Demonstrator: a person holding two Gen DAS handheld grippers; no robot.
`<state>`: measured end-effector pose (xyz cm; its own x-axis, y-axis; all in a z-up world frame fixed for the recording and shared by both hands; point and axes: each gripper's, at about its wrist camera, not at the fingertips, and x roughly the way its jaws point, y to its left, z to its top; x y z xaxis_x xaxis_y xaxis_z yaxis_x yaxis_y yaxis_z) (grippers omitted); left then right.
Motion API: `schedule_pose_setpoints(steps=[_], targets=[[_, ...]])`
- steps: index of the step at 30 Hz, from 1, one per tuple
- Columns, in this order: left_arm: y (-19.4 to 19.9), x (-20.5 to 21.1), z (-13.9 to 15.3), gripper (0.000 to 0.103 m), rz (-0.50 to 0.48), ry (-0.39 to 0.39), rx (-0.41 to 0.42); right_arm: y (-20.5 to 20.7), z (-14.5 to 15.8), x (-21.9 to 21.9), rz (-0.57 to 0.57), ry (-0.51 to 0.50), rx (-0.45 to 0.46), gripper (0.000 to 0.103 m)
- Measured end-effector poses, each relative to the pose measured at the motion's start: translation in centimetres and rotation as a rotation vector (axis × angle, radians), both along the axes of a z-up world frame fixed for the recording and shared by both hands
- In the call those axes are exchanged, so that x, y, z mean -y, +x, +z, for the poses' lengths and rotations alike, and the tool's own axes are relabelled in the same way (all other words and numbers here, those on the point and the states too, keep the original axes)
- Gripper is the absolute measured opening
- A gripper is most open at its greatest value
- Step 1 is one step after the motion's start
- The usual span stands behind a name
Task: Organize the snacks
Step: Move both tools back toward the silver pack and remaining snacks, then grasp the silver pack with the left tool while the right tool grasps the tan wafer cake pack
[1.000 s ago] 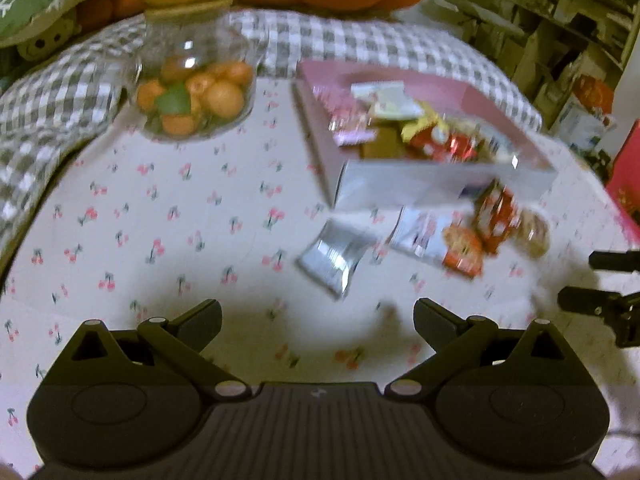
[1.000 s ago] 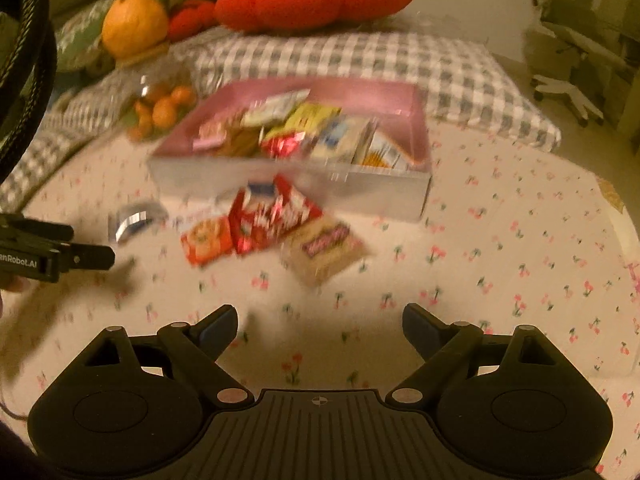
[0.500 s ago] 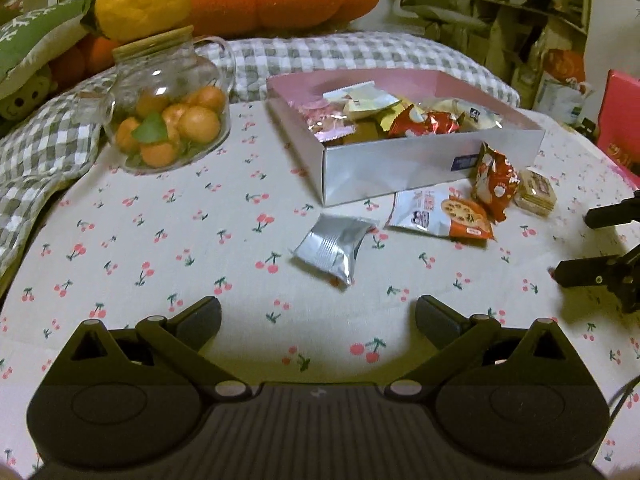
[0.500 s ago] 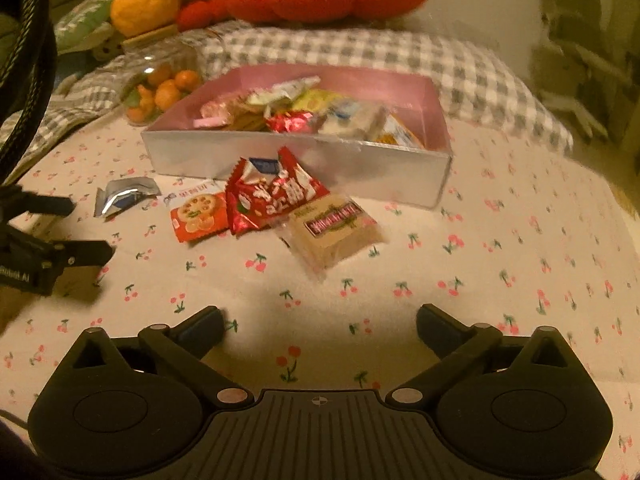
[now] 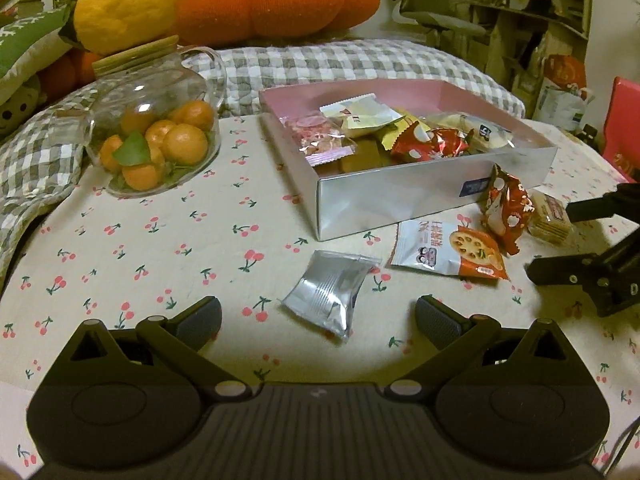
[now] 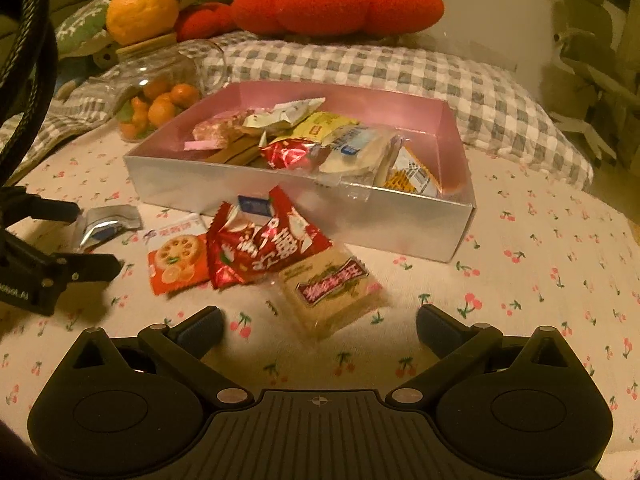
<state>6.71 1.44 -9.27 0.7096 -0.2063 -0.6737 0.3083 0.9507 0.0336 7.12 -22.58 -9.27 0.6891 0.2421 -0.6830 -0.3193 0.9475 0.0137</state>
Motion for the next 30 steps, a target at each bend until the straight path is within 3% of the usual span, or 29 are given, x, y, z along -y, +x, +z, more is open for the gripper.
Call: schedule_pose_setpoints(steps=[5,13,20,30], targets=[[0.1,0.1,0.2,0.091,-0.027,-0.005,-0.003,0.9,0.0,0.1,-0.019,-0.007,0.001,0.103],[-0.2,0.6,0.7,0.062,-0.066,-0.004,-0.002,1.0,0.5,0.4,-0.039,-0.027,0.020,0.100],[-0.4,1.4,1.1,0.035,-0.088,0.002,-0.014,0.8,0.9,0.1,-0.021,-0.015,0.019,0.081],[-0.8,1.9,1.6,0.034,-0.086,0.004,-0.026,0.6,1.6,0.3,-0.028,0.011,0.017,0.049]])
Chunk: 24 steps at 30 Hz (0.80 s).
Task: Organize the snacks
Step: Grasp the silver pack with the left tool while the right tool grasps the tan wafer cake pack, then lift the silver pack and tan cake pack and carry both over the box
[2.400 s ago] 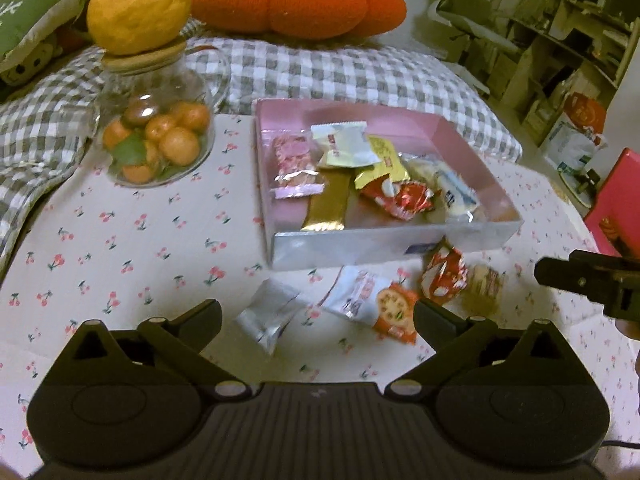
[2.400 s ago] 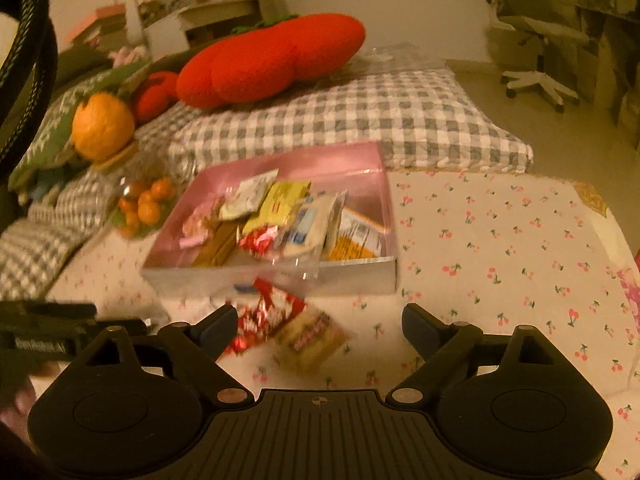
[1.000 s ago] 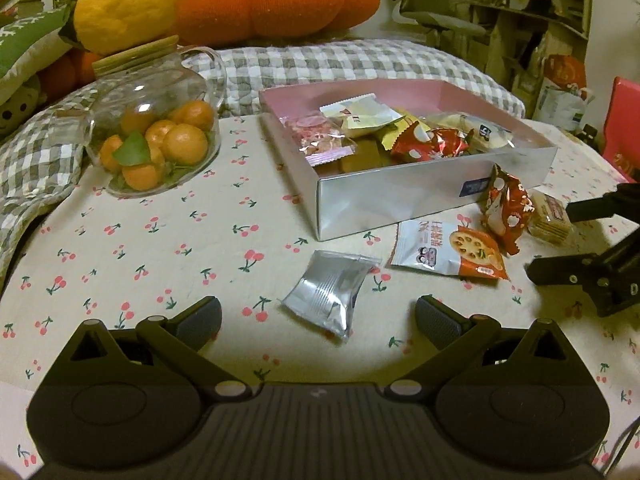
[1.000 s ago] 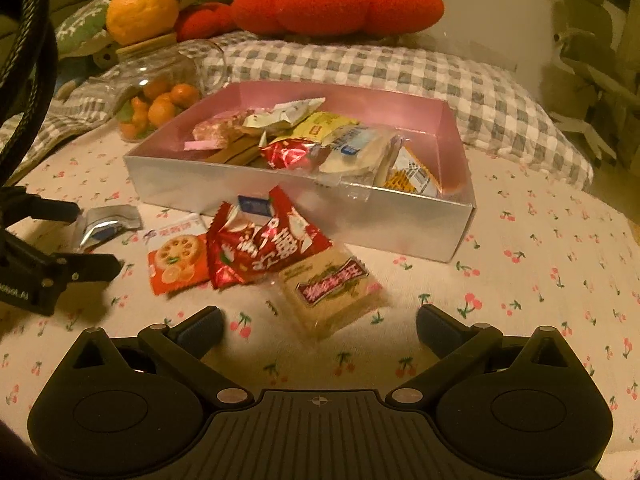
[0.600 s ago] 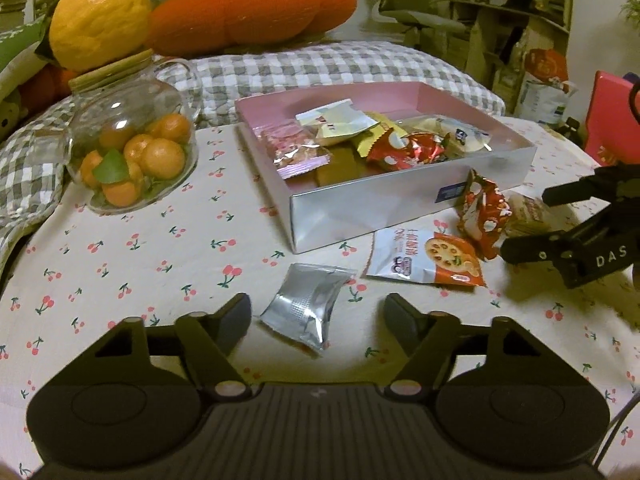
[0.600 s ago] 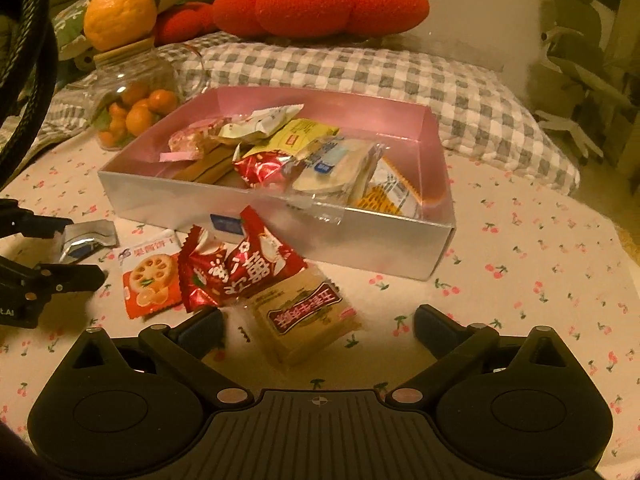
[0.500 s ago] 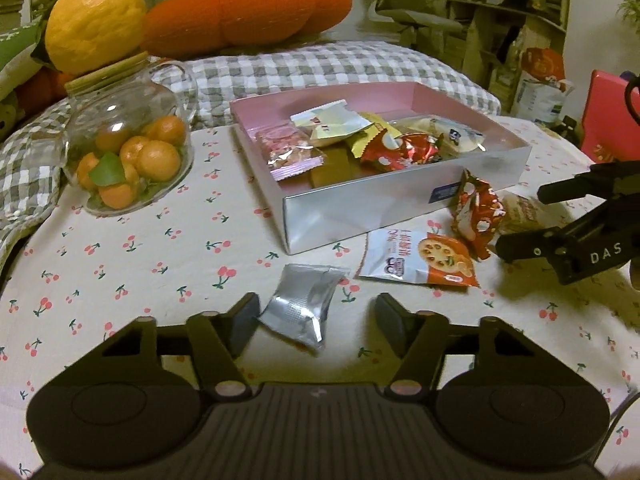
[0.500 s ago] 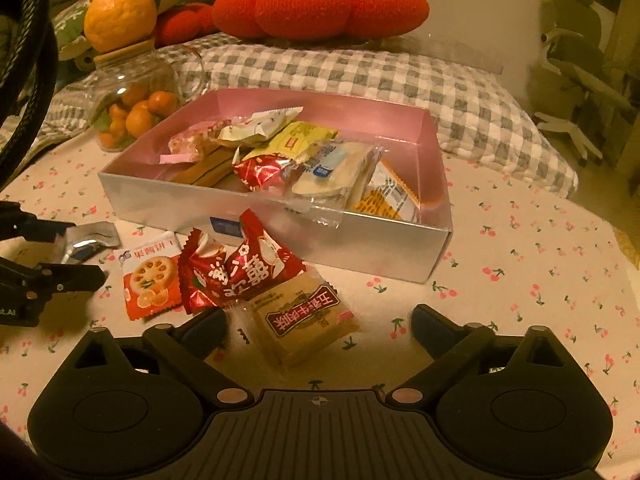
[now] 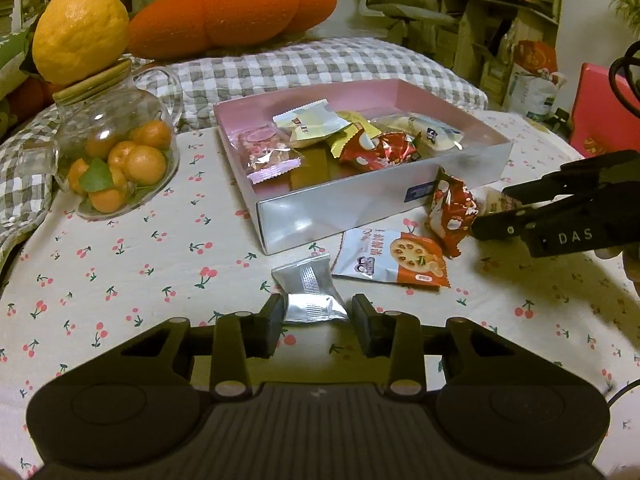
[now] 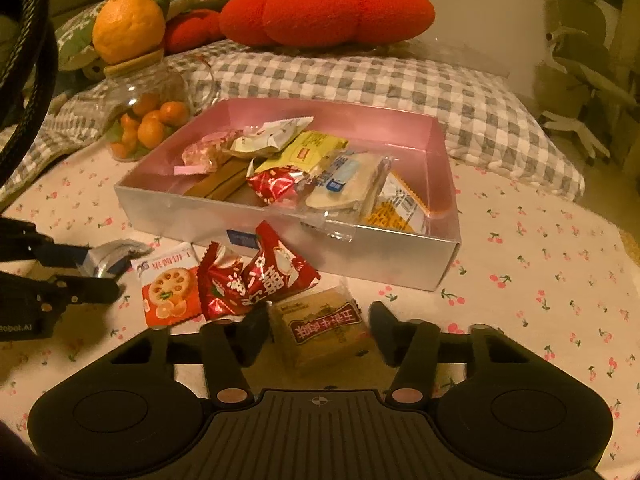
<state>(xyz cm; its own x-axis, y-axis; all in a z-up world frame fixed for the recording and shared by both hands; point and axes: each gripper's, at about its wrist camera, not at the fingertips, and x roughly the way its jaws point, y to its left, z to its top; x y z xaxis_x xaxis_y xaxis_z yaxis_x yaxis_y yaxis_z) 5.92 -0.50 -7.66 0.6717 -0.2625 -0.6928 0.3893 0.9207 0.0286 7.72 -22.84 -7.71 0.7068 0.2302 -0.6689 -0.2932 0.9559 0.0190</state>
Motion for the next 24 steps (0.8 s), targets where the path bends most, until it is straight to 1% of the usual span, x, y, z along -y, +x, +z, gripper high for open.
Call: schedule_pose_setpoints(steps=[8,12,17,24], targets=[[0.0,-0.2,0.9,0.034,0.026,-0.041,-0.036,0.1,0.5,0.8,-0.030,0.050,-0.048,0.043],[0.2,-0.1,1.4,0.033,0.035,-0.045,-0.058,-0.1,0.9,1.4,-0.048,0.132,-0.091,0.042],[0.2,-0.4,2.5,0.033,0.051,-0.075,-0.073,-0.1,2.0,2.2,-0.066,0.216,-0.131,0.042],[0.4,-0.9,4.3,0.033,0.058,-0.121,-0.064,-0.2,3.6,2.8,-0.094,0.281,-0.176,0.041]])
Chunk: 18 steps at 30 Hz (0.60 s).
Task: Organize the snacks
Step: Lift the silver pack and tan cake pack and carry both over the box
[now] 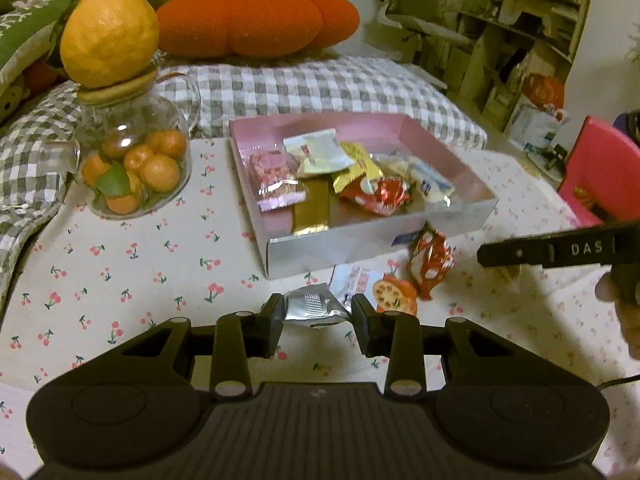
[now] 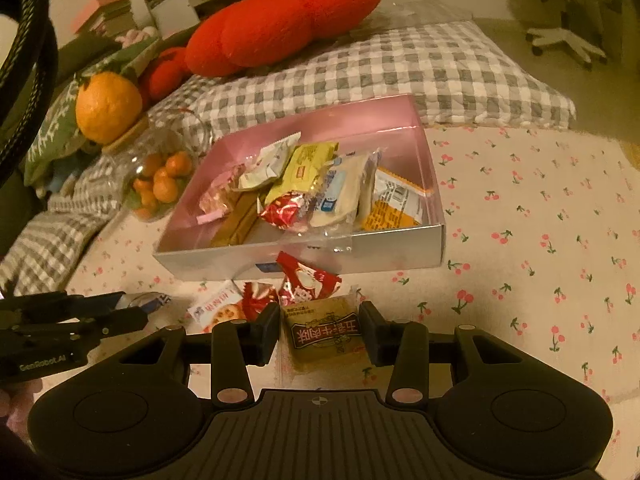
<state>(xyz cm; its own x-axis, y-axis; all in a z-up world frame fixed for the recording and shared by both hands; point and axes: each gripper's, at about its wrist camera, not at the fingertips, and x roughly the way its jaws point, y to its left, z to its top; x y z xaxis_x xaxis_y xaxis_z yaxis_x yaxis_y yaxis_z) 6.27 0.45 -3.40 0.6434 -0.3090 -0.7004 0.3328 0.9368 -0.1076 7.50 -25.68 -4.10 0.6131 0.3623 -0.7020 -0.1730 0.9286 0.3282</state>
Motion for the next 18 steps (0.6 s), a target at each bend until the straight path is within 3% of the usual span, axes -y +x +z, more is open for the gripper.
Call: schedule_pose_setpoints(steps=[18], targets=[[2.6,1.1,2.6,0.033,0.050,-0.128,0.051,2.0,2.7,-1.1,-0.069,0.144,0.001,0.042]])
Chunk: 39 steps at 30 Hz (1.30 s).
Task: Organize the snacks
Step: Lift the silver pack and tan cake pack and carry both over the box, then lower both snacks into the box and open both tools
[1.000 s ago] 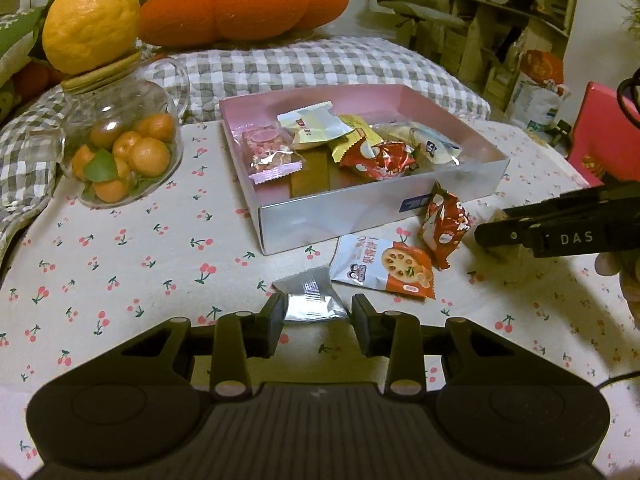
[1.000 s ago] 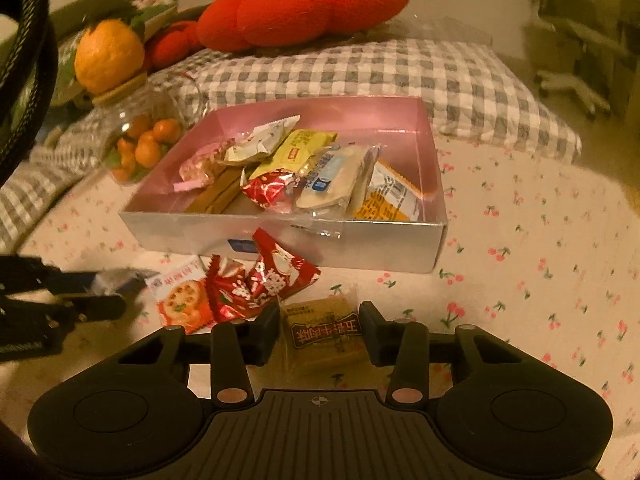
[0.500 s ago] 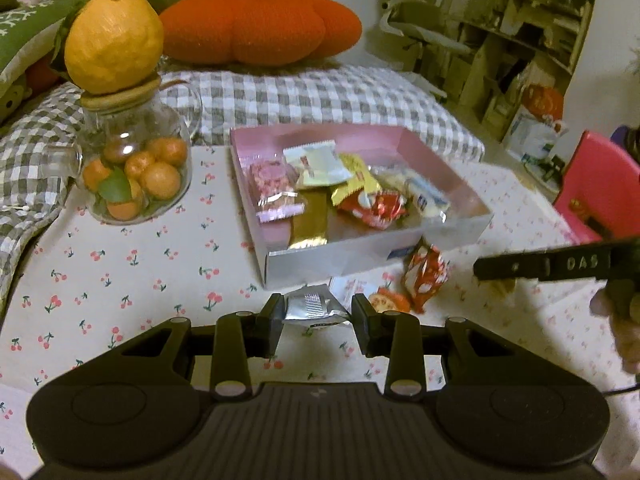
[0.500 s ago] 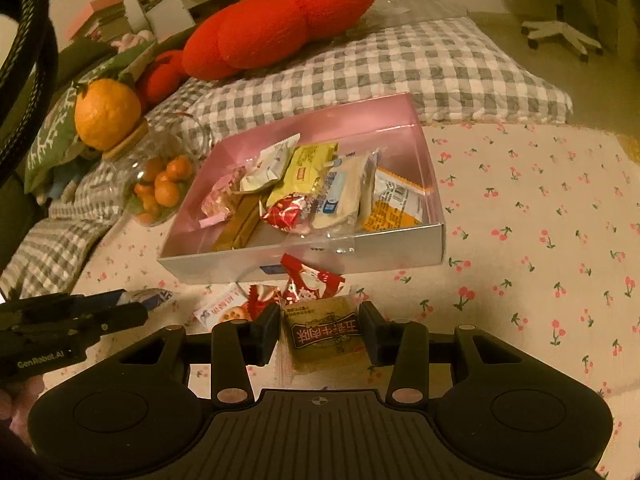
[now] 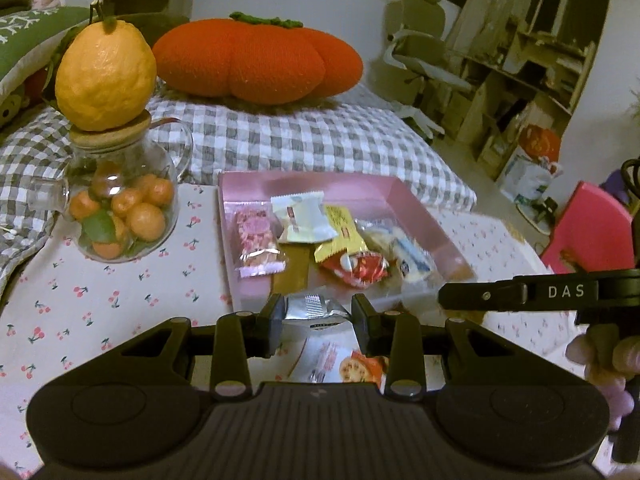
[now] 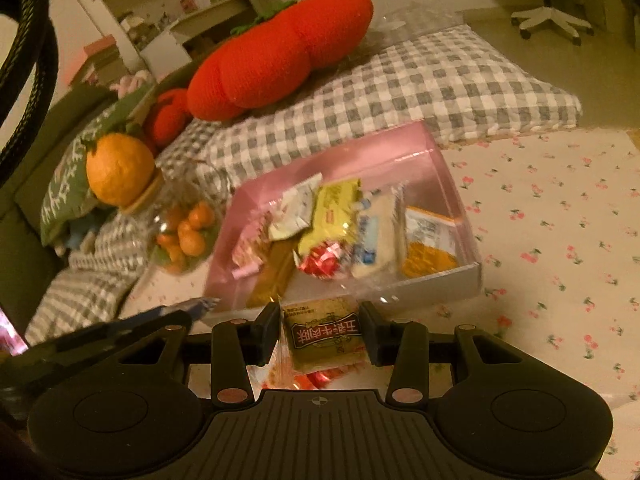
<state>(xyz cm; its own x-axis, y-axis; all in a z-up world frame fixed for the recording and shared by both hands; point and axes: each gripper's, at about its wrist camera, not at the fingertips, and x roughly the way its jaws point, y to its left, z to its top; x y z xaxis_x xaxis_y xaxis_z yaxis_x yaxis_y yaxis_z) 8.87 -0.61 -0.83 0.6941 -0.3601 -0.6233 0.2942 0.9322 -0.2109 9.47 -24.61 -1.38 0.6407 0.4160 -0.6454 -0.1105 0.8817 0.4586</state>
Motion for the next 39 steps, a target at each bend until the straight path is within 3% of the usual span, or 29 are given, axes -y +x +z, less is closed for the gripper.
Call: schedule_pose_setpoints(steps=[8,14,34,36,39], targets=[[2.3,0.4,-1.3,0.033,0.043,-0.050,0.008,2.3,-0.3,-2.4,0.010,0.047,0.043,0.042],[3.1,0.7,-2.4,0.033,0.043,-0.045,0.033,3.8,-1.3,-2.7,-0.014,0.063,0.058,0.042],[2.8,3.0,-4.5,0.033,-0.046,0.172,0.167,5.1,-2.5,-2.3,-0.050,0.079,0.084,0.042],[2.8,3.1,-4.6,0.034,-0.051,0.176,0.164,5.1,-2.5,-2.3,-0.049,0.083,0.085,0.045],[2.8,3.1,-4.7,0.046,-0.050,0.178,0.162,5.2,-2.6,-2.2,-0.052,0.104,0.068,0.052]])
